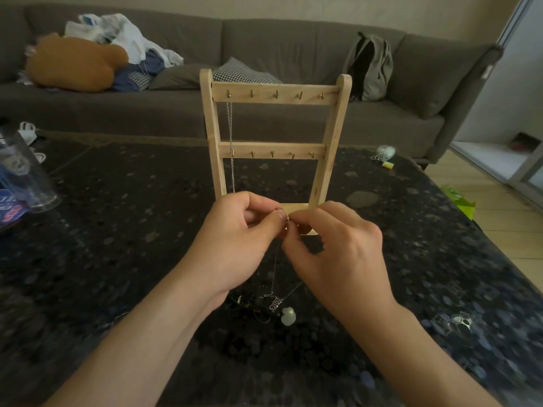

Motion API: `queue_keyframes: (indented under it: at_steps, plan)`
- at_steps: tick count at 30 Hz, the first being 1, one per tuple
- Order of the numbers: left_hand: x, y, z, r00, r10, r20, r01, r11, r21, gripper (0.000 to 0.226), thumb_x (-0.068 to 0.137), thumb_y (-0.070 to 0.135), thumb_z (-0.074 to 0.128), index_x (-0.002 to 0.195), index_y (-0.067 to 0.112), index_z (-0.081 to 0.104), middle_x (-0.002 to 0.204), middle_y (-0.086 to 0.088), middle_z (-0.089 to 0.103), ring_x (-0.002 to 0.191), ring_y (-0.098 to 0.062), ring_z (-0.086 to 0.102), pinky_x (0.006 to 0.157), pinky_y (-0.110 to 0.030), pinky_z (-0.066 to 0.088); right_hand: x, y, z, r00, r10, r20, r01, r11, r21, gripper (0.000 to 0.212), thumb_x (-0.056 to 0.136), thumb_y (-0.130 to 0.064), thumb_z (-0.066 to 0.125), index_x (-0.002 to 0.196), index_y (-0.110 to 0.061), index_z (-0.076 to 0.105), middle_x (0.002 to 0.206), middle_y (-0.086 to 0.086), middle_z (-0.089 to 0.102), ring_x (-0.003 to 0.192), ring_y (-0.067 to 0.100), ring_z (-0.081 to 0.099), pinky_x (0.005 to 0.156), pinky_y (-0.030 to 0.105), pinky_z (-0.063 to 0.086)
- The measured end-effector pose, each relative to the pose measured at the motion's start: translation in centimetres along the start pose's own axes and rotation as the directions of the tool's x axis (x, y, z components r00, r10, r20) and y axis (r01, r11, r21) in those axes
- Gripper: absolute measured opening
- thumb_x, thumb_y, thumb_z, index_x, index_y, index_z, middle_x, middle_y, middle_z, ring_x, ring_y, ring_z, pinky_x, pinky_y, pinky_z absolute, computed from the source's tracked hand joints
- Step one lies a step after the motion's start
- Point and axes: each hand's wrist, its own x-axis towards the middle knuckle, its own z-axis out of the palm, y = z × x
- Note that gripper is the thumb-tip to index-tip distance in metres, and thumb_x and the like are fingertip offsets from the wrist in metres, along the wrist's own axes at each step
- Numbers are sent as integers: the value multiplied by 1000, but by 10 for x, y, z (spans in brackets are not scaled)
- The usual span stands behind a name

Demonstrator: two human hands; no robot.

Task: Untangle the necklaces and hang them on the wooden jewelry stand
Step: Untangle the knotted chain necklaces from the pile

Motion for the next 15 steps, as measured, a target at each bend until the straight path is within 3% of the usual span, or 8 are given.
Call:
queue_keyframes:
  at_steps: [7,12,15]
  plan:
    - [-1,2,-2,998,-42,54,46,995,-86,9,102,17,73,111,18,75,95,0,84,100,-13,80,106,-43,59,3,1,0,1000,4,-23,-4,1000,17,3,93,-9,80,91,-10,83,78,-2,69,67,12,64,66,29,58]
    - [-1,2,-4,996,-56,66,65,987,-144,11,102,11,71,112,12,75,96,-4,84,100,-16,80,104,-43,60,6,-1,-2,997,69,-26,-67,996,52,2,89,-12,83,90,-13,84,75,-9,69,64,-3,56,68,5,44]
    - [1,2,-5,997,-56,54,65,981,-181,12,102,8,70,112,10,74,97,-6,84,99,-17,81,103,-44,61,7,-3,-5,992,125,-11,-124,989,83,3,89,-15,82,89,-18,84,74,-15,68,64,-10,56,70,0,40]
